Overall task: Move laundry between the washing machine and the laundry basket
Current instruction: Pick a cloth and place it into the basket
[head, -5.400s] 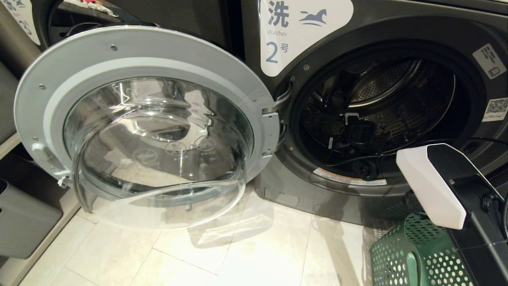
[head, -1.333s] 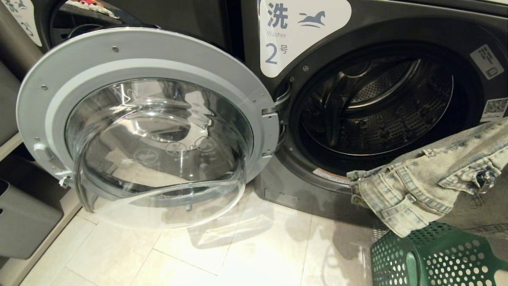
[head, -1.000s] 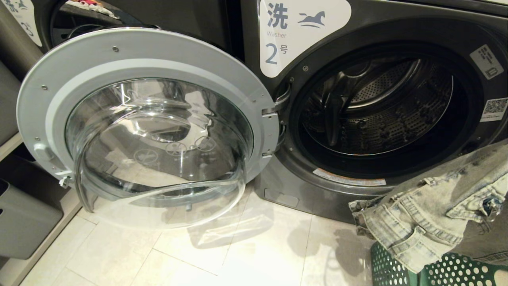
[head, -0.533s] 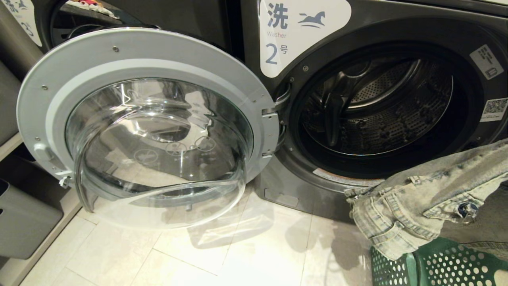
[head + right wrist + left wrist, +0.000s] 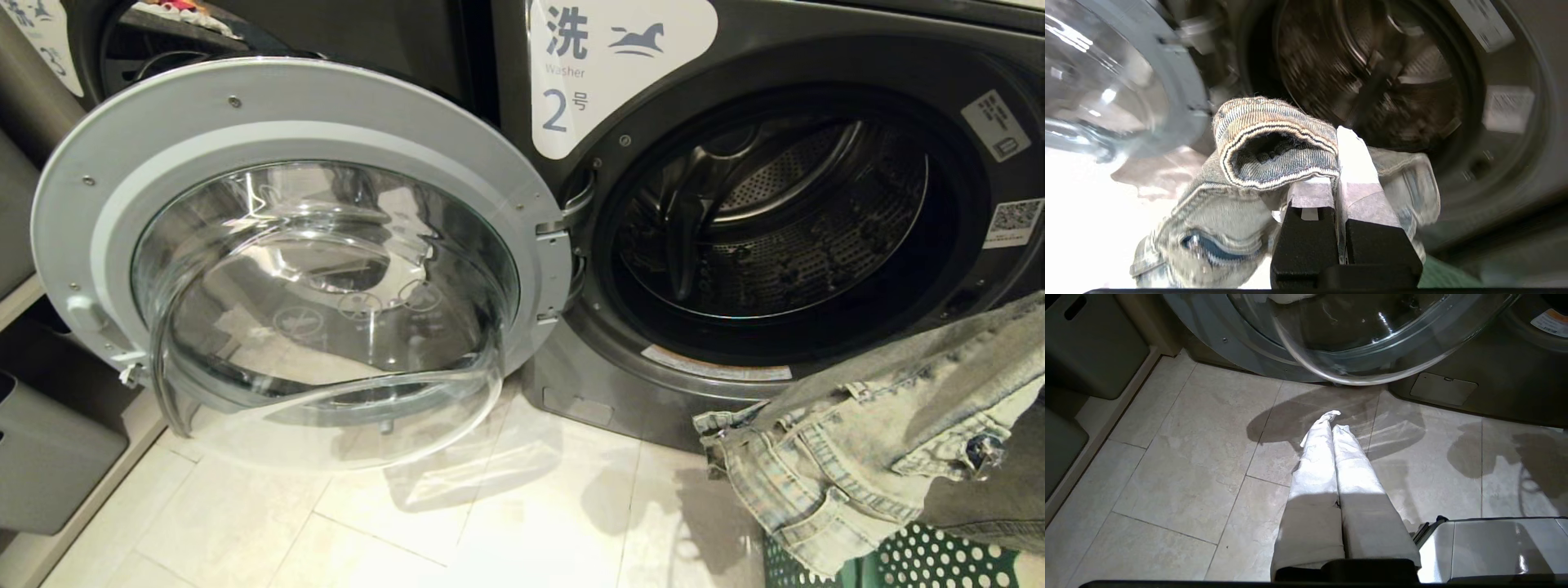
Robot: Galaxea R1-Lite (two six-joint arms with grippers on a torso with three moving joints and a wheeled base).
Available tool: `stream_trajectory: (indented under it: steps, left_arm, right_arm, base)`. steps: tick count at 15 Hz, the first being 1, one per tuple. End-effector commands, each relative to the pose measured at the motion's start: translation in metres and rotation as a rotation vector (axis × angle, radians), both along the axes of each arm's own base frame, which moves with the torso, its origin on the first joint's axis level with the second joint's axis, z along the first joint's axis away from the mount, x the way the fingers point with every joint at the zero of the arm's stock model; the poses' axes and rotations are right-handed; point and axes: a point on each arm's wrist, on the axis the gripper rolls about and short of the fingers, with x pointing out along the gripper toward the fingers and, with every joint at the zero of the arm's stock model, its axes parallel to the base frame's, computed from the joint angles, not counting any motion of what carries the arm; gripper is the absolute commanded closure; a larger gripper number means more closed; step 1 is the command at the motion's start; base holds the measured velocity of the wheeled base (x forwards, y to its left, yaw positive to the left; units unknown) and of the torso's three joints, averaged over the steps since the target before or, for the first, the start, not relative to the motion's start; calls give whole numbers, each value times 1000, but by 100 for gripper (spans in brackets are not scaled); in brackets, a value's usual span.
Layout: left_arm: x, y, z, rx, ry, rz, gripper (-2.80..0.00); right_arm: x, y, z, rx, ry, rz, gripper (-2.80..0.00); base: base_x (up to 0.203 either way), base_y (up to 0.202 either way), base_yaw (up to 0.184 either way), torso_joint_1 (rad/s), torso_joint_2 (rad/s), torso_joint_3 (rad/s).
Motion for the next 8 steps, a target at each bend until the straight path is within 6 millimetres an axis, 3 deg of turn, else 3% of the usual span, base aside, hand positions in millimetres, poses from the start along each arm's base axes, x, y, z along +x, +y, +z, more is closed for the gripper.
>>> stream_trajectory:
  steps: [1,8]
  left_arm:
    - [0,0,-1,0,0,0,0]
    - [0,0,-1,0,0,0,0]
  right_arm:
    - [0,0,0,-3,1,-1,0]
    - [-3,-1,-3,-26,-5,-4,0]
  base:
    - [-4,4,-86,2,2,-2]
    - [-2,8,-171,0,5,3]
